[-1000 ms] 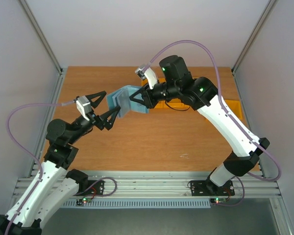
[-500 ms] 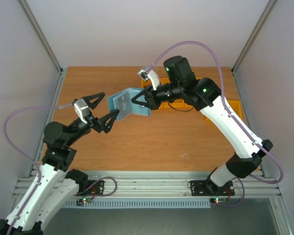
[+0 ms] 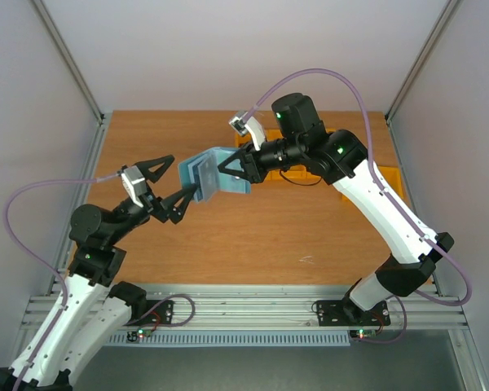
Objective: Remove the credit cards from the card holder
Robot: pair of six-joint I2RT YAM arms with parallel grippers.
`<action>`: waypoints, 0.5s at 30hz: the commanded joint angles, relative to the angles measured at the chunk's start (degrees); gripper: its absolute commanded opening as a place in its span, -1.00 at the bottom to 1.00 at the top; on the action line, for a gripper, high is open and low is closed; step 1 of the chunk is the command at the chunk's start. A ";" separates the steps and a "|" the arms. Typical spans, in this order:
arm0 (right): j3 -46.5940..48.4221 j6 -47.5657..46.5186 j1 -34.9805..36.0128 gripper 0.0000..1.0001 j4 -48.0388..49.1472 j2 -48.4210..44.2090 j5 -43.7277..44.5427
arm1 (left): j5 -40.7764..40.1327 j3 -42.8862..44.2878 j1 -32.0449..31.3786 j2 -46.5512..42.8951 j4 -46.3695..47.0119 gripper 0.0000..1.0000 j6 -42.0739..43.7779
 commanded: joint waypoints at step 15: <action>0.37 2.15 -0.35 -0.98 4.35 0.01 -7.07 | 4.63 0.23 1.68 0.54 1.56 0.28 -2.16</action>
